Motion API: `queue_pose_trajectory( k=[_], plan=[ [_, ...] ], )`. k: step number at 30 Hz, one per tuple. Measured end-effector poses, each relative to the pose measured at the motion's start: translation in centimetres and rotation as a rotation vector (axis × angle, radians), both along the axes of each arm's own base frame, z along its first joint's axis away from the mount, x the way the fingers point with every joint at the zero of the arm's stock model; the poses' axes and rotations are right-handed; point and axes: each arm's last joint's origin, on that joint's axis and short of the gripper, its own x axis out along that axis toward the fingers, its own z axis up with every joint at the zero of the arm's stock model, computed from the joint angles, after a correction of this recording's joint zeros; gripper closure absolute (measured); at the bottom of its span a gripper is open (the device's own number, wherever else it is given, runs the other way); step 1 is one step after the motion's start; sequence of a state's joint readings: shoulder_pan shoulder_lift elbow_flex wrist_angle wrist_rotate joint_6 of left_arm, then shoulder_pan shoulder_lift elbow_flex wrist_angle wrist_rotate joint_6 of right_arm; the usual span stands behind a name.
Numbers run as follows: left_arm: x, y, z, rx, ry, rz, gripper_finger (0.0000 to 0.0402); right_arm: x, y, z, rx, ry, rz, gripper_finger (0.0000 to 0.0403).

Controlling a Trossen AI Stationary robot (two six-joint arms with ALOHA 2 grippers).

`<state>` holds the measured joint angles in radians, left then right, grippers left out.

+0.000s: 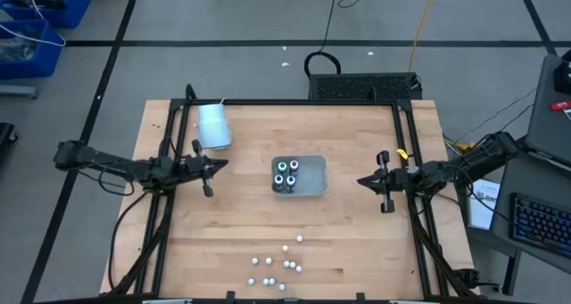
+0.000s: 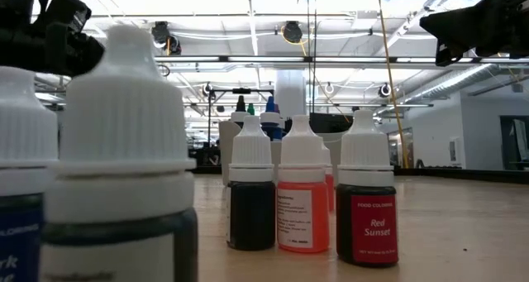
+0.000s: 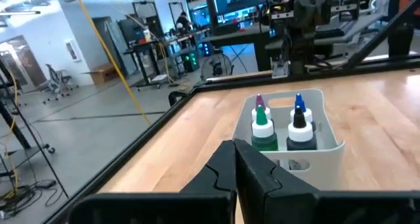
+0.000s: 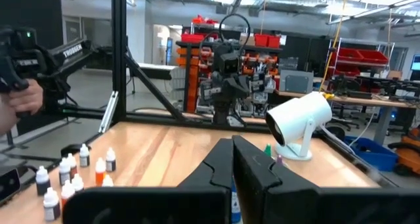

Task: Pick & Place food coloring
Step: Put the orange food coloring bottle into the bin

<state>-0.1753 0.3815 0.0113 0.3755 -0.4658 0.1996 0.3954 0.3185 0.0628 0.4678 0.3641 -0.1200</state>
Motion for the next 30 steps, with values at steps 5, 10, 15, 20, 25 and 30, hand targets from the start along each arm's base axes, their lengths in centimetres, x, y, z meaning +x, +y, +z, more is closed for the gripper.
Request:
queue_pose_trajectory(
  k=[5,10,15,20,25,30],
  plan=[
    [-0.9,-0.1,0.1,0.004,-0.013,-0.081,0.0397,-0.1,0.0,-0.3,-0.010,0.030,0.013,0.0403],
    [-1.7,0.0,0.1,0.005,-0.019,-0.098,0.0393,-0.2,0.0,-0.4,-0.008,0.036,0.030,0.0403],
    [-2.1,0.1,0.1,0.002,-0.028,-0.100,0.0398,-0.2,0.0,-0.5,-0.032,0.047,0.014,0.0403],
    [-2.1,0.2,0.1,0.001,-0.026,-0.069,0.0378,0.2,-0.2,0.1,-0.015,-0.002,-0.093,0.0403],
    [-2.1,0.1,0.1,0.005,-0.025,-0.084,0.0358,1.5,0.3,0.5,-0.066,0.059,-0.092,0.0403],
    [-2.1,0.1,0.2,0.002,-0.032,-0.103,0.0359,4.3,1.5,4.0,-0.058,0.129,-0.081,0.0403]
  ],
)
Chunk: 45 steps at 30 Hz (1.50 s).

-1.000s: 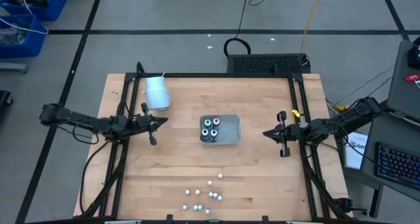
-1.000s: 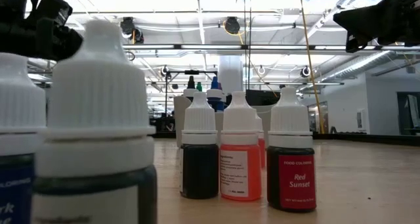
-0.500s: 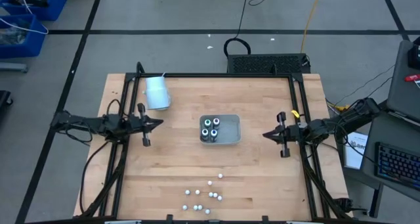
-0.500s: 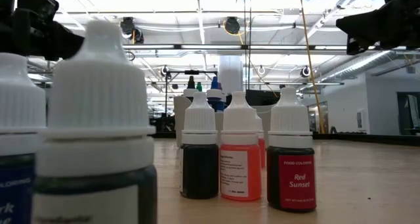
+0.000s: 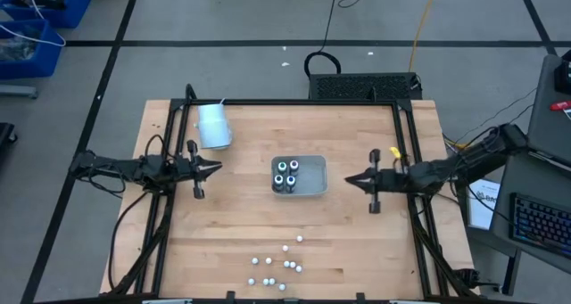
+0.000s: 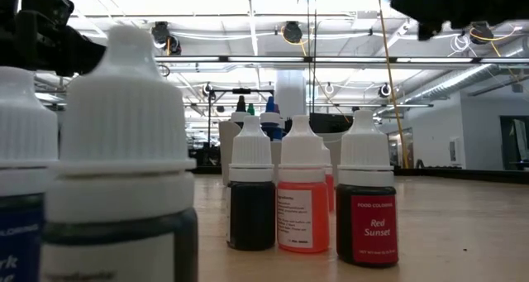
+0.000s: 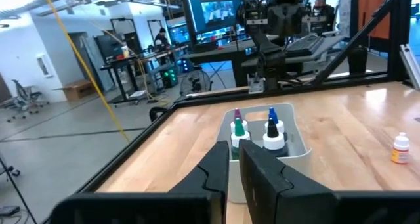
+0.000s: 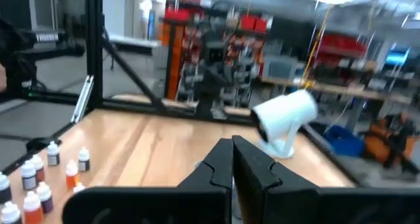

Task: Pick & Place food coloring
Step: Put the orange food coloring bottle into the bin

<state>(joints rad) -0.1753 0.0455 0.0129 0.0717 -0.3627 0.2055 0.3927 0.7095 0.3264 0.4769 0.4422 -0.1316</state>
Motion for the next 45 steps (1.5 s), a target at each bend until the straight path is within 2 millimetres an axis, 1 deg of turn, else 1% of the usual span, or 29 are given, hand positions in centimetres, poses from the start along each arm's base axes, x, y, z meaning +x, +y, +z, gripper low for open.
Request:
queue_pose_trajectory(
  k=[4,7,12,16,18,21,25,28,30,34,38,45],
  plan=[
    [0.0,0.0,0.0,-0.027,-0.009,-0.005,0.0361,3.7,1.6,1.8,0.027,0.162,0.034,0.0403],
    [0.0,0.0,0.0,-0.034,-0.011,-0.005,0.0360,7.2,3.3,2.7,0.039,0.259,0.080,0.0403],
    [0.0,0.0,0.0,-0.040,-0.014,-0.005,0.0360,12.8,6.0,2.4,0.051,0.498,0.191,0.0403],
    [0.0,0.0,0.0,-0.067,-0.020,-0.006,0.0360,16.8,7.9,1.5,0.028,0.651,0.193,0.0403],
    [0.0,0.0,0.0,-0.076,-0.022,-0.007,0.0360,18.5,8.7,0.8,-0.006,0.704,0.195,0.0402],
    [0.0,0.0,0.0,-0.079,-0.022,-0.007,0.0360,20.1,9.6,-0.2,-0.028,0.765,0.243,0.0389],
    [0.0,0.0,0.0,-0.080,-0.021,-0.007,0.0360,20.6,10.2,-1.4,-0.020,0.816,0.347,0.0348],
    [0.0,0.0,0.0,-0.080,-0.021,-0.007,0.0360,20.3,10.1,-2.0,-0.034,0.871,0.345,0.0307],
    [0.0,0.0,0.0,-0.080,-0.021,-0.007,0.0360,20.4,10.1,-2.4,-0.036,0.875,0.344,0.0282],
    [0.0,0.0,0.0,-0.080,-0.021,-0.007,0.0360,20.2,10.0,-3.6,-0.039,0.909,0.336,0.0245],
    [0.0,0.0,0.0,-0.080,-0.021,-0.008,0.0360,19.8,9.8,-4.8,-0.034,0.903,0.335,0.0228],
    [0.0,0.0,0.0,-0.079,-0.020,-0.007,0.0360,19.1,9.5,-6.6,-0.006,0.858,0.335,0.0231]
  ],
)
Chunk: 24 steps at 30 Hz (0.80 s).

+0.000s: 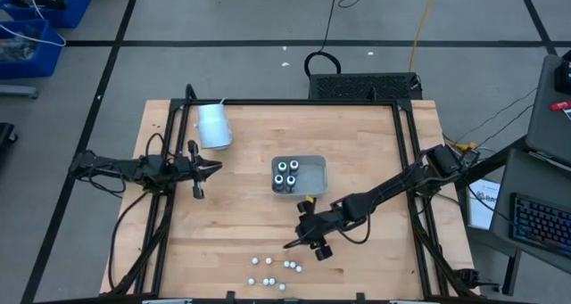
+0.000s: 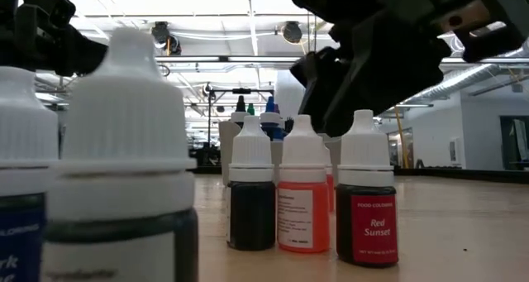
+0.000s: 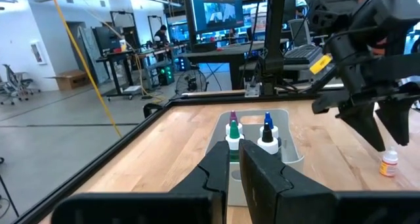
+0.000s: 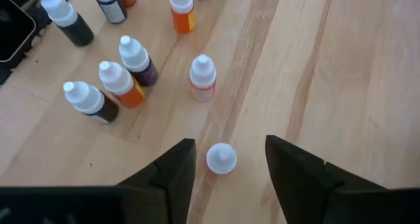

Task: Pick & Place food coloring
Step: Put the orange food coloring bottle into the bin

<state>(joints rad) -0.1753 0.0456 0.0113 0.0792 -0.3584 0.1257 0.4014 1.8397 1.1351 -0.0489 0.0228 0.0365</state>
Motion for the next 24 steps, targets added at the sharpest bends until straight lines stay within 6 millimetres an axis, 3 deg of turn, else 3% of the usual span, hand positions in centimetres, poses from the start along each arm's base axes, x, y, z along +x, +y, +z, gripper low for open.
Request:
queue_pose_trajectory(
  k=[11,19,24],
  plan=[
    [0.0,0.0,0.0,-0.003,-0.001,0.000,0.0360,-1.1,0.0,-1.9,0.052,-0.069,-0.011,0.0236],
    [0.0,0.0,0.0,0.000,0.000,0.001,0.0360,-0.9,0.1,-2.1,0.065,-0.105,-0.012,0.0245],
    [0.0,0.0,0.0,0.000,0.001,0.001,0.0360,-0.6,0.2,-3.2,0.058,-0.090,-0.013,0.0246]
  ],
)
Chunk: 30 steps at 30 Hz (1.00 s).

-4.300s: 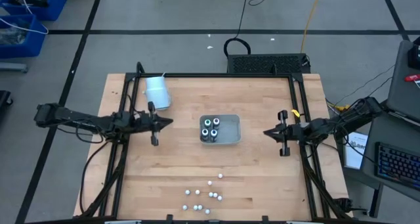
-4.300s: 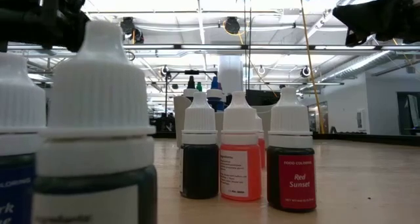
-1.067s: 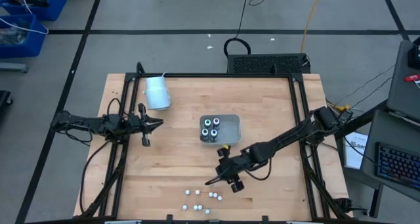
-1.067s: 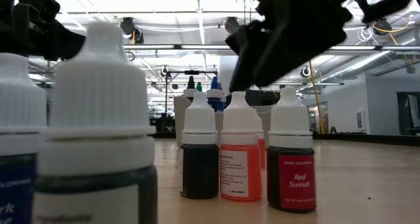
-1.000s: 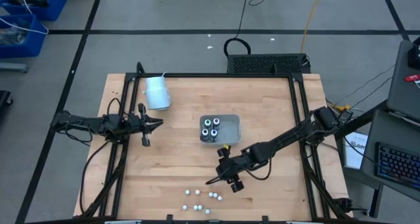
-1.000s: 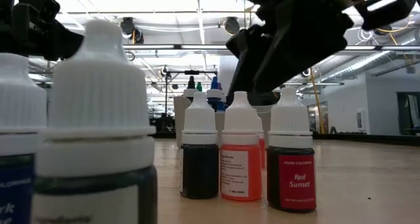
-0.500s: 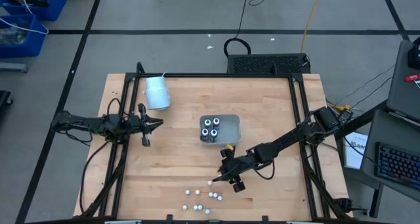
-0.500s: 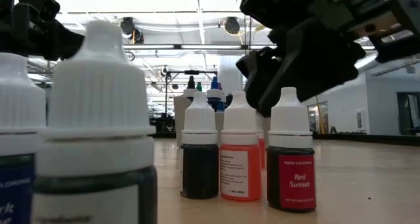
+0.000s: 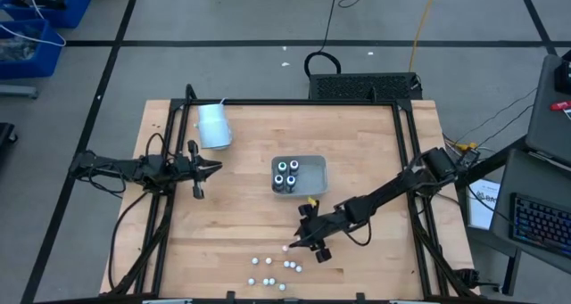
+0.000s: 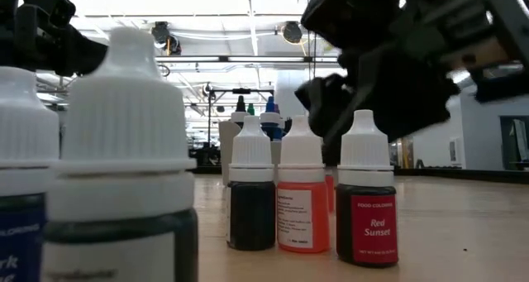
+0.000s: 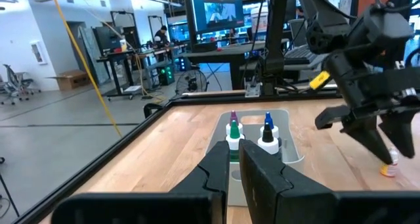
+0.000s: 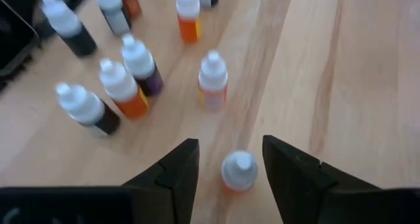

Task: Pick & Place food coloring
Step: Put the orange food coloring bottle into the bin

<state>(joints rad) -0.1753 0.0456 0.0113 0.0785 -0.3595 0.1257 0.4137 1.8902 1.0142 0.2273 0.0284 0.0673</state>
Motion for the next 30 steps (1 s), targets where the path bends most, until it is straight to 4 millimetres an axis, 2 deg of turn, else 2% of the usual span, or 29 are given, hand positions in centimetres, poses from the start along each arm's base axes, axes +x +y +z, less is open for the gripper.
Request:
queue_pose_trajectory(
  k=[8,17,21,24,30],
  plan=[
    [0.0,0.0,0.0,0.000,0.000,0.000,0.0360,0.2,-0.3,-0.5,0.001,0.005,-0.011,0.0278],
    [0.0,0.0,0.0,-0.002,-0.001,0.000,0.0360,0.6,-0.8,-0.3,0.042,-0.004,-0.050,0.0357],
    [0.0,0.0,0.0,0.000,0.000,0.001,0.0360,0.6,-1.1,-0.1,0.075,0.016,-0.061,0.0359],
    [0.0,0.0,0.0,0.000,0.000,0.001,0.0360,0.5,-1.3,1.1,0.084,-0.006,-0.057,0.0359],
    [0.0,0.0,0.0,0.000,0.000,0.001,0.0360,-0.8,-2.4,6.6,0.047,-0.126,-0.059,0.0359]
  ],
)
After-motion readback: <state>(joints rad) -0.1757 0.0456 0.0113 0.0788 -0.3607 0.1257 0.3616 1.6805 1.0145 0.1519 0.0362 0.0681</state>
